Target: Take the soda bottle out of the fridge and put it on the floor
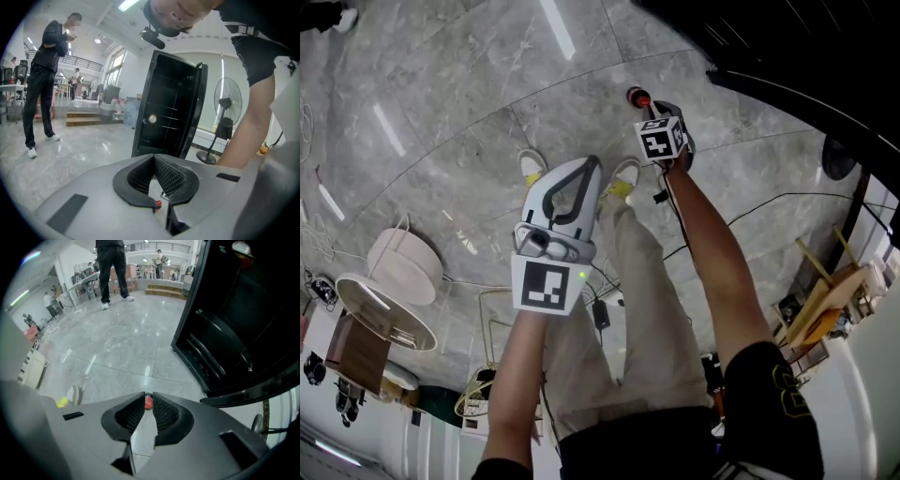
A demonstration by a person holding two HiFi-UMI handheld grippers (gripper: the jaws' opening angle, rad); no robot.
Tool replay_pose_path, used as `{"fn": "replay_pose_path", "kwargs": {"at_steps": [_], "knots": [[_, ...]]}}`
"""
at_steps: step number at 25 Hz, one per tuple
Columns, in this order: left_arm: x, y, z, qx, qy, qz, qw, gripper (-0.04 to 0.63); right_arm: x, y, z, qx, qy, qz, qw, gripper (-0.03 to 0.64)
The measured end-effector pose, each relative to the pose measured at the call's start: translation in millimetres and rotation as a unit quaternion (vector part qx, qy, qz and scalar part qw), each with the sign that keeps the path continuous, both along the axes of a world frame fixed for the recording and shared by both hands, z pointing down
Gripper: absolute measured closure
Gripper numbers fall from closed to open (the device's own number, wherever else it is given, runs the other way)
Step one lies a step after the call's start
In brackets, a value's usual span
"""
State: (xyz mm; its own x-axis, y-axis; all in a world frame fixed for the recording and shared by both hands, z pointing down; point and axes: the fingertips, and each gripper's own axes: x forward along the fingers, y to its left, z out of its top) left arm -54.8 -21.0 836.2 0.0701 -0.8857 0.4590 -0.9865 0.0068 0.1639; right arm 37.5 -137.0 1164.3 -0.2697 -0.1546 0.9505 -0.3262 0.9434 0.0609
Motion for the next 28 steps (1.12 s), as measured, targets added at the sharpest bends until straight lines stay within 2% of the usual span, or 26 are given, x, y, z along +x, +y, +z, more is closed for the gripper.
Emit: {"fn": "replay_pose_path", "kwargs": {"at_steps": [3,6,9,13,17,20,28], "knots": [[-3.8,-2.2,-38.2,0.008,-0.020,0.034,0.9992,0.577,-1.4,-4.6,-58.9,0.023,-0.046,0.046,0.998,0.620],[-3.4,-4.7,-78.5,0.018,-0.034,0.065,0.9971,0.577,3.3,-1.6,-132.0,0.027,-0.100,0.091,0.990,0.620],[-2.4,-13.5,-126.2,0.049,-0.030,0.082,0.9949,0.577,10.4,1.4,-224.0,0.051,-0.162,0.122,0.978,0.620],[2.7,-19.3,-185.7,0.073,-0.006,0.100,0.9923,0.577,25.8,14.4,-348.8,0.091,-0.208,0.166,0.960,0.620],[20.7,-16.1,-262.3,0.098,-0.020,0.159,0.9822,0.577,44.9,28.1,-470.2,0.132,-0.241,0.212,0.938,0.620],[30.5,-2.9,-331.9,0.113,-0.017,0.185,0.9761,0.577,56.0,45.4,-557.0,0.160,-0.260,0.226,0.925,0.620],[19.2,13.0,-497.2,0.207,-0.010,0.182,0.9613,0.577,48.1,81.6,-738.4,0.228,-0.329,0.229,0.887,0.620]]}}
